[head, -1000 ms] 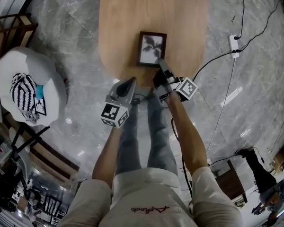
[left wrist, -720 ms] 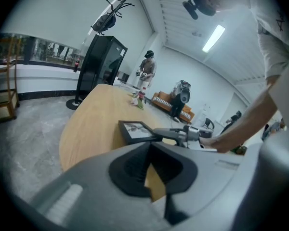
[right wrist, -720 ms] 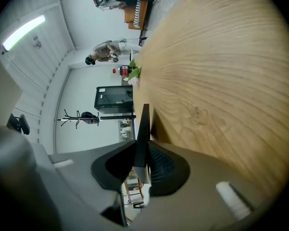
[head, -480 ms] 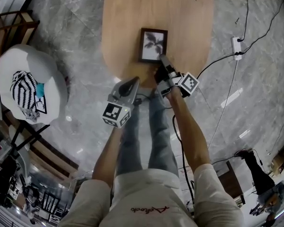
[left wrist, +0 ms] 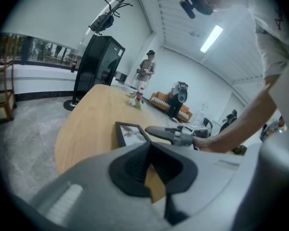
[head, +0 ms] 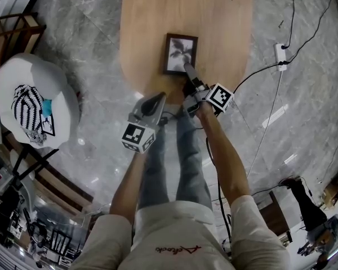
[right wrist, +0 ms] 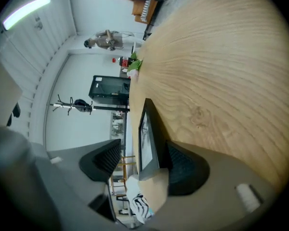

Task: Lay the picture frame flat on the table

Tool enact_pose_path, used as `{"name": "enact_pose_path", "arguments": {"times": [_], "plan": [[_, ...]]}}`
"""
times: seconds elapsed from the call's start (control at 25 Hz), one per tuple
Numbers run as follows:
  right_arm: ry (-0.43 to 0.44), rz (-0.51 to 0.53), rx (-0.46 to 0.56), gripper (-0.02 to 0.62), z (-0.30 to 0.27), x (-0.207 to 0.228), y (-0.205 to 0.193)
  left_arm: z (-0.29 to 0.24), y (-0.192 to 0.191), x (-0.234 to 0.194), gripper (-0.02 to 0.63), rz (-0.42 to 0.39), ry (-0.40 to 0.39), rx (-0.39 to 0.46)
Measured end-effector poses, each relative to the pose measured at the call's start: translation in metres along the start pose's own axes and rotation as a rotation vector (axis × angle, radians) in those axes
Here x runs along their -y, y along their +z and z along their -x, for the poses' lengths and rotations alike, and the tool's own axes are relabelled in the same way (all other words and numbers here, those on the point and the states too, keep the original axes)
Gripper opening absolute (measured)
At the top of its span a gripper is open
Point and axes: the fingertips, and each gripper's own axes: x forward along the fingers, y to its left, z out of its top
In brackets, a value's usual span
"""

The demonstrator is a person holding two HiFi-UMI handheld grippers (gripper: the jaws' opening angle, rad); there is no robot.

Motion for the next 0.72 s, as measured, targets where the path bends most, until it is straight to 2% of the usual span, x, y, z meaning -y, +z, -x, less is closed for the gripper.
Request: {"name": "enact_pose_path", "arguments": {"times": [0.16, 0.4, 0.72], "plan": [[-0.087, 0.162, -0.069, 0.305, -0.001, -0.003, -0.008, 0.001, 0.002, 0.001, -0.001, -0.003, -0.002, 0.004], [-0.170, 0.400, -0.192, 0.304, 0.002, 0.001, -0.022, 0.006, 0.004, 0.003, 0.000, -0.004, -0.004, 0.012], [-0.297, 0.829, -0.378, 0.350, 0.004, 0.006, -0.042, 0.011, 0.008, 0.001, 0.000, -0.006, -0.003, 0.020]]}}
